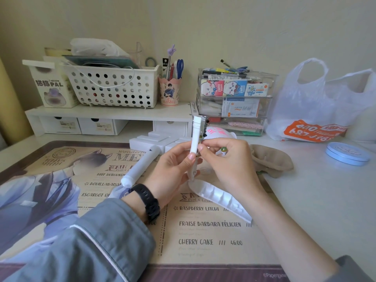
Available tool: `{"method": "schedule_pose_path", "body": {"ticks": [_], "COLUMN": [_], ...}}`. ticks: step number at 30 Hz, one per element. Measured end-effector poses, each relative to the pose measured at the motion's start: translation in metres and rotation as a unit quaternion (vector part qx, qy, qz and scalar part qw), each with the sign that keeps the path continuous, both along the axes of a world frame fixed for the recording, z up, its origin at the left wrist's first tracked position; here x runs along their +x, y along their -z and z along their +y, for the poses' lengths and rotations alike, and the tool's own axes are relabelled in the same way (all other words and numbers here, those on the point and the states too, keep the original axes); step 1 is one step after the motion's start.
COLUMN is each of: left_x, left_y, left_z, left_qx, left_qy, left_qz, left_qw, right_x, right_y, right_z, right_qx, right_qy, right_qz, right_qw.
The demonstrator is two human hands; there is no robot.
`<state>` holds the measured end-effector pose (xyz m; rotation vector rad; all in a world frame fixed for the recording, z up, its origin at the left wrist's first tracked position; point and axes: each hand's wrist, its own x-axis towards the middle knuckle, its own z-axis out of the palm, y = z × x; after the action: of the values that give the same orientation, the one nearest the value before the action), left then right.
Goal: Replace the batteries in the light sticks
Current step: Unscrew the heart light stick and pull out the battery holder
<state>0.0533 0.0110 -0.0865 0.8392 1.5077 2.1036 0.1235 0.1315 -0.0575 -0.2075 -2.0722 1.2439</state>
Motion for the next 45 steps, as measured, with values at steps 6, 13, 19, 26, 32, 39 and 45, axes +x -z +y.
{"method": "schedule_pose_path", "body": {"ticks": [6, 13, 19, 26, 32, 39, 45], "left_x": [0.0, 0.002, 0.002, 0.002, 0.006, 0.008, 0.008], "left_y": [0.002, 0.002, -0.002, -0.009, -0.01, -0.009, -0.01], "left_z": [0.001, 0.002, 0.001, -0.002, -0.001, 0.0, 0.0], "left_qx": [-0.016, -0.027, -0.008, 0.067, 0.041, 0.029, 0.034], "left_qy": [-0.033, -0.061, -0.044, 0.022, 0.033, 0.013, 0.005], "left_qz": [0.037, 0.05, 0.017, -0.109, -0.073, -0.062, -0.056], "left_qw": [0.999, 0.997, 0.999, 0.991, 0.996, 0.998, 0.998], "right_x": [0.005, 0.002, 0.004, 0.004, 0.001, 0.001, -0.002], "right_y": [-0.003, 0.0, -0.001, -0.003, 0.002, 0.004, 0.008], "right_z": [0.002, 0.004, 0.0, -0.002, -0.004, -0.004, -0.004], "right_qx": [0.008, 0.004, 0.018, -0.023, 0.2, 0.314, 0.278], "right_qy": [-0.017, -0.008, -0.026, -0.051, 0.027, 0.059, 0.045], "right_qz": [-0.023, -0.048, -0.043, -0.024, 0.017, 0.057, 0.058], "right_qw": [1.0, 0.999, 0.999, 0.998, 0.979, 0.946, 0.958]}}
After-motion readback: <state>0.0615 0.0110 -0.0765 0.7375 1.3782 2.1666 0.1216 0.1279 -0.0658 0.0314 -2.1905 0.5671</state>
